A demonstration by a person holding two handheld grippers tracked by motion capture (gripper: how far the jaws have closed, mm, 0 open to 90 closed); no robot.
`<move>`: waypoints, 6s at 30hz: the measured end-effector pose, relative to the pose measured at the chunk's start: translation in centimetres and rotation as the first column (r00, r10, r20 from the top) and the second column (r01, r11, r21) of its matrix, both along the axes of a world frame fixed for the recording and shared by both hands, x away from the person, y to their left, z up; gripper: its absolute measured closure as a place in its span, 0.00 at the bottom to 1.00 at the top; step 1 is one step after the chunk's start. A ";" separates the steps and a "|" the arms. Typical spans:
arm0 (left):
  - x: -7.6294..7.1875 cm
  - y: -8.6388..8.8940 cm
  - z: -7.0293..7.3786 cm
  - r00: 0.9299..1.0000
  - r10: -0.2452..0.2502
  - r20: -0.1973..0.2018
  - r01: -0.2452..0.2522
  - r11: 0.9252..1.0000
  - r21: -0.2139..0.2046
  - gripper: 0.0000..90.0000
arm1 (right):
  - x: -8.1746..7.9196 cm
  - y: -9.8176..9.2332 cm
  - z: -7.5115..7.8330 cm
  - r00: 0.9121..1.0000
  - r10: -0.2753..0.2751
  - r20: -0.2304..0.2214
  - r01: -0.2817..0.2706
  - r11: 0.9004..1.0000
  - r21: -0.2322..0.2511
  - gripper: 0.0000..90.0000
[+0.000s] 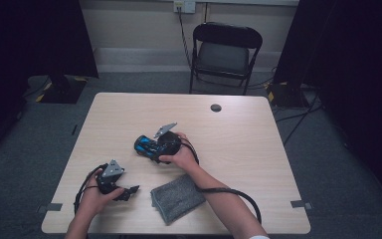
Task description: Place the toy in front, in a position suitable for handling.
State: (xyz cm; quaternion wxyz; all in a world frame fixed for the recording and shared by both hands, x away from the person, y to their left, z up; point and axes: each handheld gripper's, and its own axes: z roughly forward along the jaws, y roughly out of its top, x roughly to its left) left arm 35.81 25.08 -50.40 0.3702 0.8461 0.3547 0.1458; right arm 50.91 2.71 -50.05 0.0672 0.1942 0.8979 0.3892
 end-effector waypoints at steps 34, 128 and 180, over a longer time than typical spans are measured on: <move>0.0 0.0 0.0 1.000 0.000 -0.001 0.000 1.000 -0.002 0.11 | 0.5 -1.4 2.0 0.999 -0.035 -0.007 0.035 0.999 0.028 0.30; 0.0 -0.1 0.0 1.000 0.009 -0.001 -0.009 1.000 0.003 0.11 | -4.1 -18.5 -0.3 0.961 -0.272 0.049 0.273 0.962 -0.005 0.17; -4.0 -10.3 4.2 0.975 -0.222 0.026 0.224 0.971 -0.084 0.36 | -4.0 -19.3 -0.3 0.968 -0.247 0.034 0.247 0.969 0.014 0.26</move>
